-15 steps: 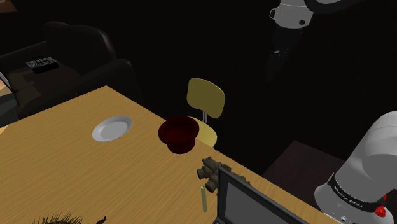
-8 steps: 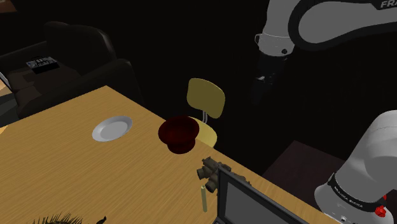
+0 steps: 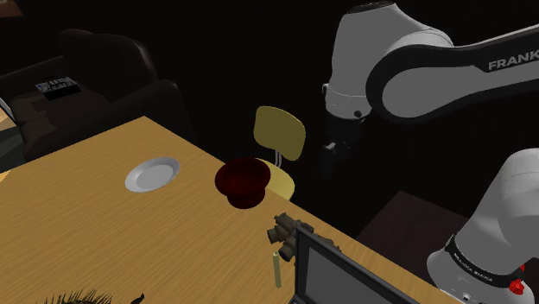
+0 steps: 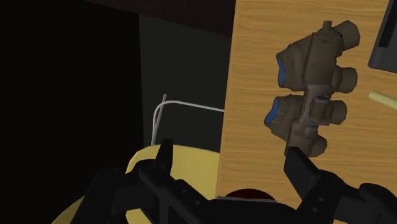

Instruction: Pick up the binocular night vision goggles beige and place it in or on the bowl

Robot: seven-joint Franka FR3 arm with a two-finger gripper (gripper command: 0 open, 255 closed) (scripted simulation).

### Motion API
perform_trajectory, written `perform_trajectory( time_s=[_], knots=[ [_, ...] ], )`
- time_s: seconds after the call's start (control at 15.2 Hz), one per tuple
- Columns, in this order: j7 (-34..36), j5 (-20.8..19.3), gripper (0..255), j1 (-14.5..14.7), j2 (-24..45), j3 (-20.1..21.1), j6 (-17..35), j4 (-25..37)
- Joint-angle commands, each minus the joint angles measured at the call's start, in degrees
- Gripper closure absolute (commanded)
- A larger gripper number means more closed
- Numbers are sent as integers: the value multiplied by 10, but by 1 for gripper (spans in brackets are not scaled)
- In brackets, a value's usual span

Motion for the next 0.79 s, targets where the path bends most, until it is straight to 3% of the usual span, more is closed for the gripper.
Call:
perform_trajectory(
  time_s=[0.0, 0.4, 0.73],
  knots=[
    [24, 13, 0, 10, 18, 24, 23, -8],
    [96, 35, 0, 29, 103, 97, 95, -2],
    [160, 28, 0, 33, 185, 154, 149, 19]
  ],
)
